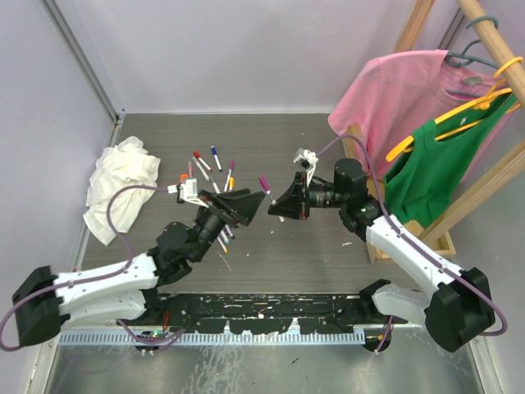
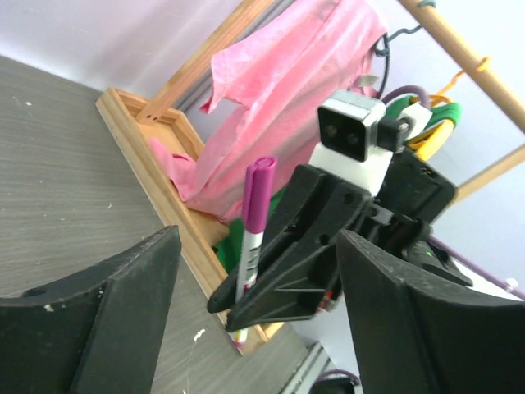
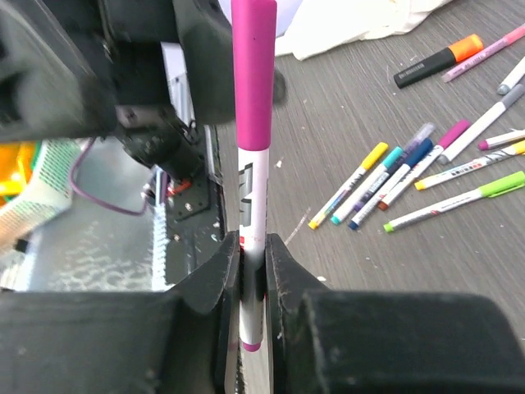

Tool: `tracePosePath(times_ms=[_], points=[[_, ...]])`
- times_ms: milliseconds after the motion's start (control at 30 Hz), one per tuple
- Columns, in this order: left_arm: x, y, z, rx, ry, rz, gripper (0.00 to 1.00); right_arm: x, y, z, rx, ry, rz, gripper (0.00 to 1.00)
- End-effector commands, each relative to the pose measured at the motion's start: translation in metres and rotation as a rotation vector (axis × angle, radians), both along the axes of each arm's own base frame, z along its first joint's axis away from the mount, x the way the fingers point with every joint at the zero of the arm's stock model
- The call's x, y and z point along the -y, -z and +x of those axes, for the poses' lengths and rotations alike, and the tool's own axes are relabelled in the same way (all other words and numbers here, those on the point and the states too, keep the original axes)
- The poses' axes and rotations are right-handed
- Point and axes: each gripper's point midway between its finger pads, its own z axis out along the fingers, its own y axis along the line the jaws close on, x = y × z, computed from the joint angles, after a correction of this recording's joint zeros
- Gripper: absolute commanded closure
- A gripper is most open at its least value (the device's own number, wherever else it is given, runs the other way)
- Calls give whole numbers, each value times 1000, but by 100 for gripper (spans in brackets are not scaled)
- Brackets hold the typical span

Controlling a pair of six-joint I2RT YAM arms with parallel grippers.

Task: Open the pen caps
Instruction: Pick up the pen from the center of the board, then open the pen cap from the pen.

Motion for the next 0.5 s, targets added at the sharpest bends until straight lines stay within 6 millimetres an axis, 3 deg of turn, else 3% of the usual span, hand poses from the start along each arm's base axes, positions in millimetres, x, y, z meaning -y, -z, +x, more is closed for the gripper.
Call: tracePosePath(times_ms=[0,100,200,267,467], points=[[-25,6,-14,-22,2,145,19,8,8,1,171,-40,-87,99],[-51,14,-9,-149,-88,191,15,10,17,12,172,-17,-149,99],[-61,13,-7,-242,-135,205,14,12,26,21,183,13,-197,99],[-61,8,-3,-301,-160,200,13,14,31,26,185,32,-221,99],[-42,23,12,-458,-269,274,14,16,39,30,186,45,-256,99]])
